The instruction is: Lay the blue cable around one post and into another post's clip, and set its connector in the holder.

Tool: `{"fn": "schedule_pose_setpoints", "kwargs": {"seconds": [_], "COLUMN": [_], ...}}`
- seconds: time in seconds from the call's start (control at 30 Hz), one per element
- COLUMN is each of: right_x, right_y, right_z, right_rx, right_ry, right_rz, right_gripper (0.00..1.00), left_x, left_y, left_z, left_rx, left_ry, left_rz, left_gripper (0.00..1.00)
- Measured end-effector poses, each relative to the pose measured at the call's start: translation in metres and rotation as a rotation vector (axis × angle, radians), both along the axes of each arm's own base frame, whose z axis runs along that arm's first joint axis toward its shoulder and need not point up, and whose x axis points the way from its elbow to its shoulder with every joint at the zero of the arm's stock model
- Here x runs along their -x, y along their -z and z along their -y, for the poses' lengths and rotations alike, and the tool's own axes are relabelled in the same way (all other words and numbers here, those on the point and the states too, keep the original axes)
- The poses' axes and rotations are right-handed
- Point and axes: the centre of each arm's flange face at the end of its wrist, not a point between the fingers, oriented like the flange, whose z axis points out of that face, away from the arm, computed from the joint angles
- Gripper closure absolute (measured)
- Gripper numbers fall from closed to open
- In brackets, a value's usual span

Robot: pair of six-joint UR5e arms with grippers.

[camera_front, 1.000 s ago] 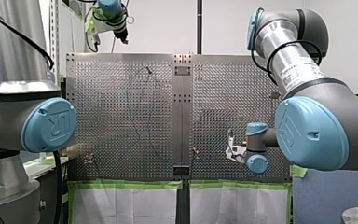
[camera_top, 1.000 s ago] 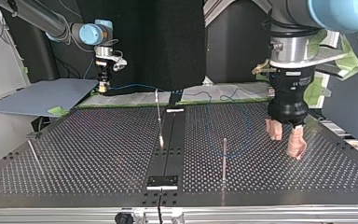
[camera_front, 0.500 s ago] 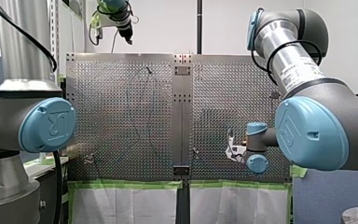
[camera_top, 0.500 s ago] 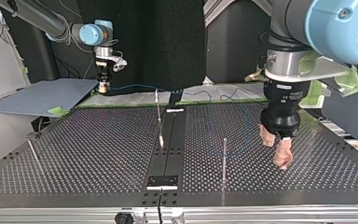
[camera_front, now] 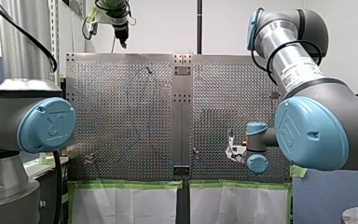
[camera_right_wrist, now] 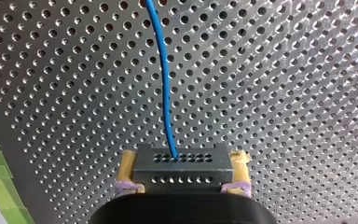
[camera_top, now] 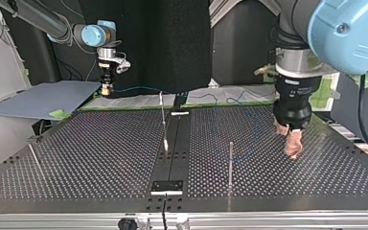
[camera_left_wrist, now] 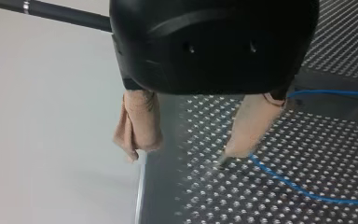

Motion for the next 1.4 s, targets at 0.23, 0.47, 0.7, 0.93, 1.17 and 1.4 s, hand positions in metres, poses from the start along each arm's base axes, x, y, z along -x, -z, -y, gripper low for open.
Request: {"fn": "schedule_pose_setpoints", "kwargs": {"seconds": [0.23, 0.47, 0.7, 0.93, 1.17, 1.4], "right_x": [0.0, 0.0, 0.0, 0.0, 0.0, 0.0], "right_y": [0.0, 0.0, 0.0, 0.0, 0.0, 0.001], "right_z": [0.0, 0.0, 0.0, 0.0, 0.0, 0.0], "right_rx": [-0.001, -0.001, 0.0, -0.001, -0.002, -0.003], "right_ry": [0.0, 0.0, 0.0, 0.0, 0.0, 0.0], "right_rz": [0.0, 0.0, -0.002, -0.003, -0.003, -0.004], "right_gripper": [1.0, 1.0, 1.0, 1.0, 1.0, 1.0], "left_x": [0.001, 0.002, 0.002, -0.001, 0.0, 0.001], "left_y": [0.004, 0.004, 0.004, 0.003, 0.003, 0.003], "left_z": [0.0, 0.0, 0.003, 0.011, 0.018, 0.019], "left_rx": [-0.001, -0.004, 0.004, 0.068, 0.088, 0.089], "left_ry": [-0.006, -0.011, 0.004, 0.059, 0.107, 0.111], "left_rz": [-0.013, -0.013, -0.01, 0.016, 0.018, 0.018], "left_gripper": [0.0, 0.0, 0.0, 0.0, 0.0, 0.0]}}
